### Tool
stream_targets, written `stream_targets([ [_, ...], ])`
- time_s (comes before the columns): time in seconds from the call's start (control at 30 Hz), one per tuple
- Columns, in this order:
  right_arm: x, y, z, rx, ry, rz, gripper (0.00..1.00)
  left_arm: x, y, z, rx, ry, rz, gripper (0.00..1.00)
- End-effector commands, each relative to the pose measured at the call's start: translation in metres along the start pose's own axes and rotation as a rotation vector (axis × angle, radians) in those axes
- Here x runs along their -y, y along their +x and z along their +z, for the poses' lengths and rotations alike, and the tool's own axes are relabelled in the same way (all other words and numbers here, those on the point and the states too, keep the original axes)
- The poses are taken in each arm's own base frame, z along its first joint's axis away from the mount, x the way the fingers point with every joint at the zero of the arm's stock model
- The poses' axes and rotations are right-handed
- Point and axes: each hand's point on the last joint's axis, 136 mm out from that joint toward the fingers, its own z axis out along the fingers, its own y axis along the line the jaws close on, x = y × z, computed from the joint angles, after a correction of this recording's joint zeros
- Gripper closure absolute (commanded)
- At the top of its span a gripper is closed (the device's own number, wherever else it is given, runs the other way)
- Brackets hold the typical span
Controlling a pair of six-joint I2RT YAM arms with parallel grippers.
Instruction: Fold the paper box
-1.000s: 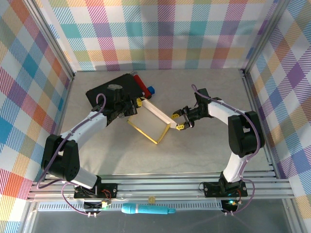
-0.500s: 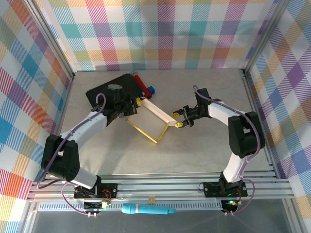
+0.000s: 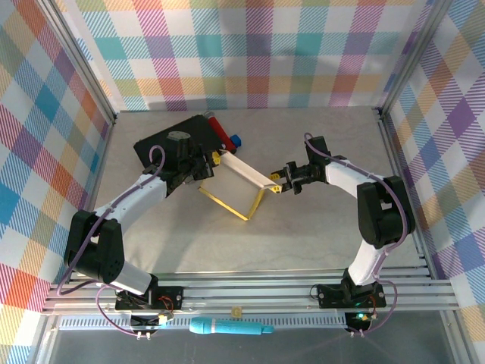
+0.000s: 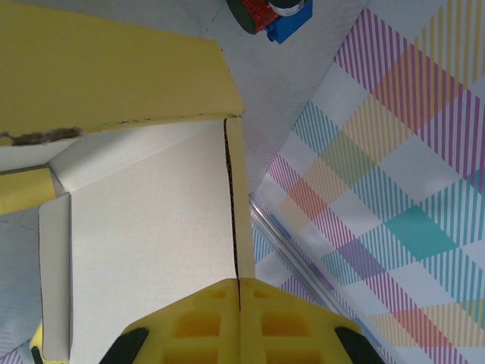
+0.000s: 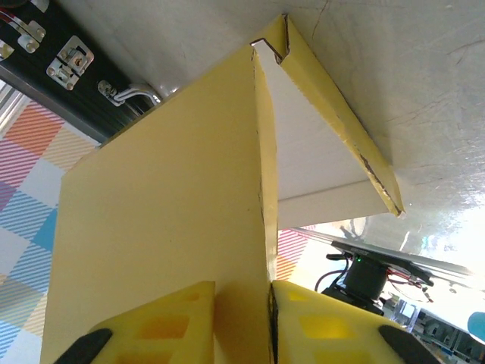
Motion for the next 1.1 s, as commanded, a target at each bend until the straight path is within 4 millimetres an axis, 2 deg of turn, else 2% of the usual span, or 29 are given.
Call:
stream_targets([
  [0.0,-0.009,0.008,-0.006,0.028,-0.019,-0.019,0.8,0.0,0.018,-0.004,-0.058,-0.004,-0.004,1.0],
  [0.13,-0.004,0.004,-0.008,0.065,-0.002,-0.017,0.91,0.002,0.021,-0.004,-0.07,0.003,-0.001,1.0],
  [0.17,-0.004,0.003,-0.01,0.08,0.005,-0.019,0.92,0.003,0.023,-0.005,-0.076,0.008,0.001,0.94],
  [0.27,-0.006,0.001,-0.018,0.141,0.04,-0.061,0.95,0.005,0.028,-0.016,-0.073,-0.001,0.012,0.57],
  [0.33,-0.012,-0.002,-0.025,0.184,0.055,-0.098,0.97,0.005,0.029,-0.027,-0.052,-0.017,0.027,0.43],
  [0.4,-0.016,-0.005,-0.03,0.218,0.082,-0.142,0.97,0.005,0.028,-0.039,-0.036,-0.03,0.041,0.36],
  [0.53,-0.025,-0.008,-0.038,0.253,0.104,-0.206,0.99,0.001,0.021,-0.061,0.0,-0.074,0.069,0.33],
  [0.6,-0.028,-0.01,-0.04,0.26,0.101,-0.215,0.99,0.002,0.018,-0.072,0.017,-0.087,0.082,0.28],
  [0.8,-0.038,-0.009,-0.043,0.258,0.086,-0.235,0.98,0.01,0.002,-0.086,0.055,-0.099,0.146,0.29],
  [0.9,-0.039,-0.01,-0.044,0.255,0.085,-0.236,0.98,0.006,-0.01,-0.076,0.055,-0.132,0.173,0.35],
  [1.07,-0.04,-0.011,-0.045,0.251,0.078,-0.232,0.98,-0.011,-0.014,-0.047,0.012,-0.194,0.186,0.38],
])
